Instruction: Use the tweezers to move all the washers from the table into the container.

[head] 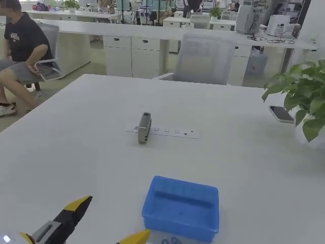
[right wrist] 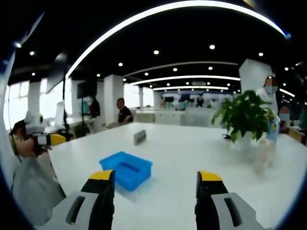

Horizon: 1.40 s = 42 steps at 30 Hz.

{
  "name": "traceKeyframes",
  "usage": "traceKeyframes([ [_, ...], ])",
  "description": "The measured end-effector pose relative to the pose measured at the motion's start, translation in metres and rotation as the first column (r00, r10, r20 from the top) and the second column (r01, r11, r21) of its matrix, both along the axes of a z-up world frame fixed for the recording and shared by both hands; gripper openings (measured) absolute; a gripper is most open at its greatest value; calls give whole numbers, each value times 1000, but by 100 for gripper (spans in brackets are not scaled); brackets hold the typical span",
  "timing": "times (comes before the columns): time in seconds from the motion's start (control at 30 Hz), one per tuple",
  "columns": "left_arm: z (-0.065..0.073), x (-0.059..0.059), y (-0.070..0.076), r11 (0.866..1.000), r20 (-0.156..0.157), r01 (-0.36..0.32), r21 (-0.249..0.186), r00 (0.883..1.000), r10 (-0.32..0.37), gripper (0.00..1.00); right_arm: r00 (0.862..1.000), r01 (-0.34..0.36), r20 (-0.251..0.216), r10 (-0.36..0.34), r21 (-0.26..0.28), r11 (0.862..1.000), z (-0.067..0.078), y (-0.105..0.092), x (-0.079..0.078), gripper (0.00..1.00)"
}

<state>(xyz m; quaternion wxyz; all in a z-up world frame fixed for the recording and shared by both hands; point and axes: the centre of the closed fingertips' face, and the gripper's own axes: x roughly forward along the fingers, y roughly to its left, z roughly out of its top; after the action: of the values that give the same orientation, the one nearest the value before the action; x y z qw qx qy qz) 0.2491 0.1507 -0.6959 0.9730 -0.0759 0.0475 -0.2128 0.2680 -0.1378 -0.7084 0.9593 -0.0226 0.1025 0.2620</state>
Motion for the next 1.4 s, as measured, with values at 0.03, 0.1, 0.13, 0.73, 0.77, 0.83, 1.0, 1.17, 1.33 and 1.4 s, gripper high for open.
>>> traceKeyframes([
  [0.03, 0, 0, 0, 1000, -1, 0, 2, 1000, 0, 79, 1000, -1, 1, 1, -1, 1000, 0, 0, 0, 67],
  [0.1, -1, 1, 1, 1000, -3, -1, 4, 1000, 1, 79, 1000, -2, -1, 2, -2, 1000, 0, 1, 0, 67],
  [0.13, -1, 1, 1, 1000, -4, -1, 4, 1000, 1, 79, 1000, -2, -1, 2, -2, 1000, 0, 1, 0, 67],
  [0.73, -3, 0, 1, 1000, -9, -2, 10, 1000, 2, 77, 1000, -25, -6, 25, -14, 1000, -3, 6, -2, 66],
  [0.77, -3, -1, 1, 1000, -13, 1, 3, 1000, -1, 77, 1000, -26, -7, 26, -12, 1000, -3, 6, -2, 66],
  [0.83, -4, -1, 1, 999, -28, 11, -31, 1000, -12, 75, 1000, -28, -12, 28, -1, 1000, -2, 7, -3, 66],
  [1.0, -7, -2, 0, 1000, -57, 23, -20, 998, -24, 73, 997, -68, -41, 68, 2, 998, -1, 17, -6, 65],
  [1.17, -20, -2, 0, 993, -131, 52, 106, 991, -38, 69, 983, -156, -110, 147, -79, 985, -11, 37, -9, 61],
  [1.33, -35, -1, -5, 977, -208, 130, 167, 974, -93, 62, 947, -300, -186, 262, -224, 927, -31, 66, -10, 54],
  [1.4, -39, -1, -9, 971, -232, 162, 174, 965, -120, 56, 921, -374, -204, 331, -229, 899, -40, 79, -14, 46],
])
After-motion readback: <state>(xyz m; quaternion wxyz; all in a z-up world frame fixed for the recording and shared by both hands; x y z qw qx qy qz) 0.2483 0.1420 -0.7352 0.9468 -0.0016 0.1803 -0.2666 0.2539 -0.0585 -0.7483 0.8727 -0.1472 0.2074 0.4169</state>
